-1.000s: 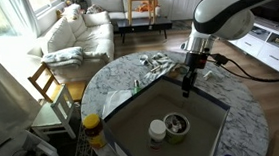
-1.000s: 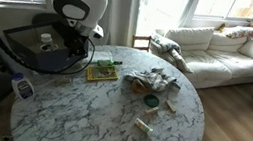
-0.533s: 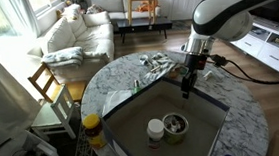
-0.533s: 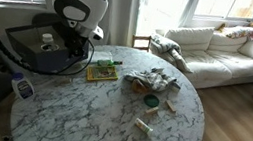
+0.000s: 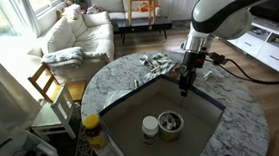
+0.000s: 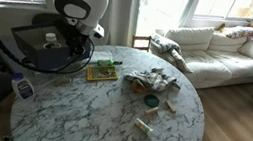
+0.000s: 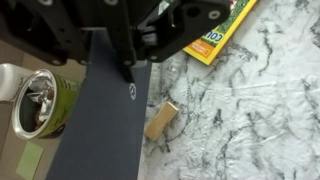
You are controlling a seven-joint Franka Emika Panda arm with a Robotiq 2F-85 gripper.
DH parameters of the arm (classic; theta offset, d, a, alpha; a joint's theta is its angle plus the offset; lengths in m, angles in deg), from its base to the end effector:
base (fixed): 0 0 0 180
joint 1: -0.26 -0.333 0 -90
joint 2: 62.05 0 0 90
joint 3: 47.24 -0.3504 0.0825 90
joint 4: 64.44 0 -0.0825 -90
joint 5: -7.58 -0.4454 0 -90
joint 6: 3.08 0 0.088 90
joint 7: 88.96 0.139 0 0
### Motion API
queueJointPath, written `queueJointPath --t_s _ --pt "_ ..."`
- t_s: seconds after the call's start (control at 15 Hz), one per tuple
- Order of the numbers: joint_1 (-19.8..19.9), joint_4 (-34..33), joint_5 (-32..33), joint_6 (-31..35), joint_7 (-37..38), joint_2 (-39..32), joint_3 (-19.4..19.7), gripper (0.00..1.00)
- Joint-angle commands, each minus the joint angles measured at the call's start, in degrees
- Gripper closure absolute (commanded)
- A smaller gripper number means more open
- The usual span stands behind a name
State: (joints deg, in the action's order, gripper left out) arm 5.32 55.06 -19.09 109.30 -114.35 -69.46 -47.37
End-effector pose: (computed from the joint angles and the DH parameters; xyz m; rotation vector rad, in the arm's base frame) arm 0.5906 -0.0081 0.3198 -2.6749 -0.1631 0.1829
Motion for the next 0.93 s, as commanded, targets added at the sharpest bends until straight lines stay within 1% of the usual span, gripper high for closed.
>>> queueJointPath --t_s 0.0,0.53,0.6,0.73,0.87 --pt "-0.24 -1.22 -0.89 -0.95 1.43 -0.69 0.20 0.98" --pt "0.04 -1.68 -1.10 -1.28 1.21 -1.54 0.12 0.98" --pt "0.04 -1.66 -1.11 -1.26 1.20 -1.48 0.12 0.95" --pt "0.08 -1.58 -1.16 -1.27 1.19 -1.26 0.15 0.66" --pt "0.14 -1.67 -1.65 -1.31 1.08 -0.94 0.19 0.53"
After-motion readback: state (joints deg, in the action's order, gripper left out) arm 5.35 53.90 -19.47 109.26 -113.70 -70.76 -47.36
